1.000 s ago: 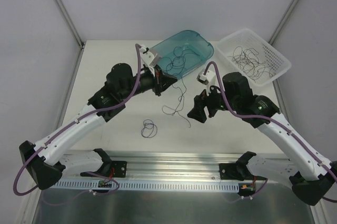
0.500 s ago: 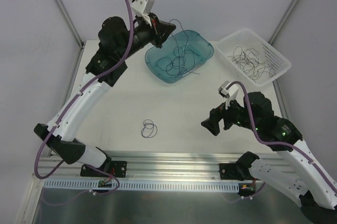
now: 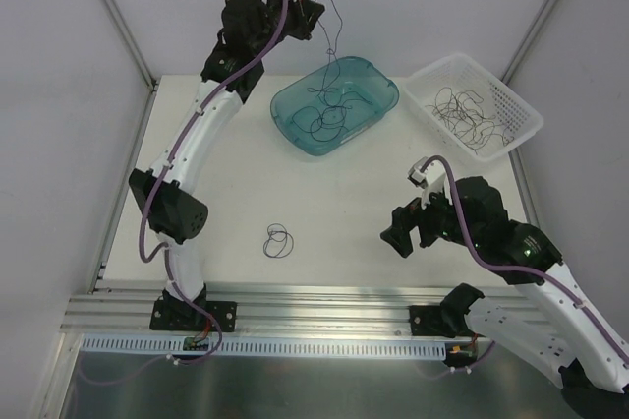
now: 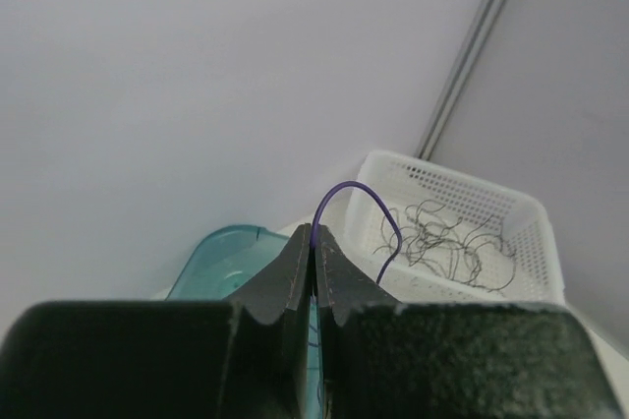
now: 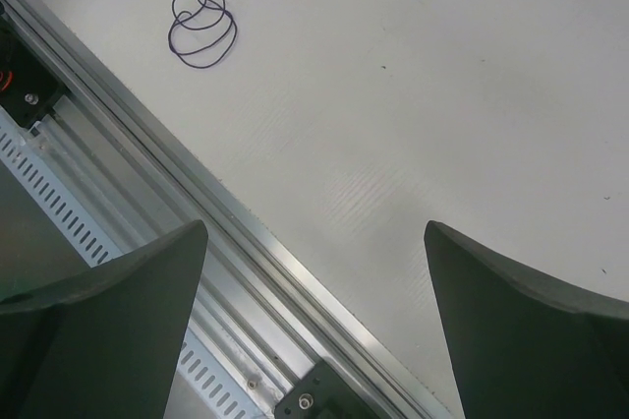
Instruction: Untangle the cables
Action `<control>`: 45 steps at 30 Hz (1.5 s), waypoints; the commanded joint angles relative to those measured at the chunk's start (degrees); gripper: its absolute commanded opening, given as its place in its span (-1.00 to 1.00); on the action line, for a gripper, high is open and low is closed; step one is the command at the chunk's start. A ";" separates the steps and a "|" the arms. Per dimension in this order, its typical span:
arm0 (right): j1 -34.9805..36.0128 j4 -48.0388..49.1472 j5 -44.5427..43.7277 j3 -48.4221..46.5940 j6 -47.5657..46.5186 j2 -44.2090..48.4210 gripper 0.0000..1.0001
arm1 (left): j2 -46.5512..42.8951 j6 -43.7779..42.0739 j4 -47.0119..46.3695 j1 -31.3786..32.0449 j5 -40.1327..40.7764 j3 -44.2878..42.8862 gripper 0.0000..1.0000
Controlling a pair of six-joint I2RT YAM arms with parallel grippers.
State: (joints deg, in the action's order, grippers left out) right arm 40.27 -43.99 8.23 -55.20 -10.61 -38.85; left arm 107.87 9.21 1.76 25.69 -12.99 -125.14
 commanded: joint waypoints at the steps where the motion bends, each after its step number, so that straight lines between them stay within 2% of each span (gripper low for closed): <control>1: -0.02 -0.31 -1.02 0.44 -0.20 -0.43 0.94 | 5.66 -1.74 -3.50 -1.17 1.13 -2.04 -1.00; 4: 0.07 0.04 -0.76 1.23 0.15 -0.87 0.94 | 11.20 -1.22 -4.83 -2.40 1.30 -1.69 -1.00; 6: -0.02 0.22 -0.50 1.32 0.50 -1.14 0.94 | 15.15 -0.60 -5.19 -2.75 1.30 -1.16 -0.90; 7: 0.07 0.13 -0.49 1.50 0.59 -1.40 0.94 | 16.39 -0.25 -5.27 -3.10 0.78 -0.55 -0.59; 11: -0.02 0.13 -0.49 1.50 0.77 -2.37 0.94 | 18.78 2.38 -5.19 -3.98 -1.50 3.75 0.36; 14: -0.02 0.30 -0.67 1.24 1.03 -2.81 0.94 | 14.48 4.49 -5.28 -4.16 -1.07 9.72 0.59; 18: -0.02 1.18 -0.15 1.15 1.73 -3.60 0.94 | 1.86 4.67 -5.19 -4.16 0.07 19.13 0.89; 23: -0.02 3.64 3.10 1.41 4.10 -5.27 0.94 | -14.59 6.95 -3.96 -4.16 1.91 37.40 0.98; 24: -0.02 4.25 3.54 1.58 4.54 -5.79 0.94 | -20.10 7.39 -3.35 -4.16 2.35 40.39 0.98; 27: 0.16 6.37 5.21 2.02 6.21 -6.50 0.94 | -30.51 10.20 0.78 -3.98 3.41 54.68 0.98; 33: 0.25 7.16 6.19 1.94 6.92 -7.64 0.94 | -47.12 14.95 11.32 -1.09 4.64 72.98 0.98; 35: 0.25 6.99 6.01 1.94 7.18 -8.08 0.94 | -51.68 17.66 14.74 1.28 6.13 76.61 0.98; 39: 0.33 7.25 5.39 2.29 8.23 -8.35 0.94 | -55.93 21.81 19.50 6.81 11.13 83.81 0.98; 45: 0.95 6.37 6.54 2.20 8.59 -9.93 0.94 | -53.48 26.20 22.50 10.87 20.28 87.43 0.93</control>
State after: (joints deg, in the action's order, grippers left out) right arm 40.66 -38.59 13.08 -52.99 -3.18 -47.94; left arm 53.84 31.22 22.79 35.35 0.10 -38.28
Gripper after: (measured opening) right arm 0.971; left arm 0.973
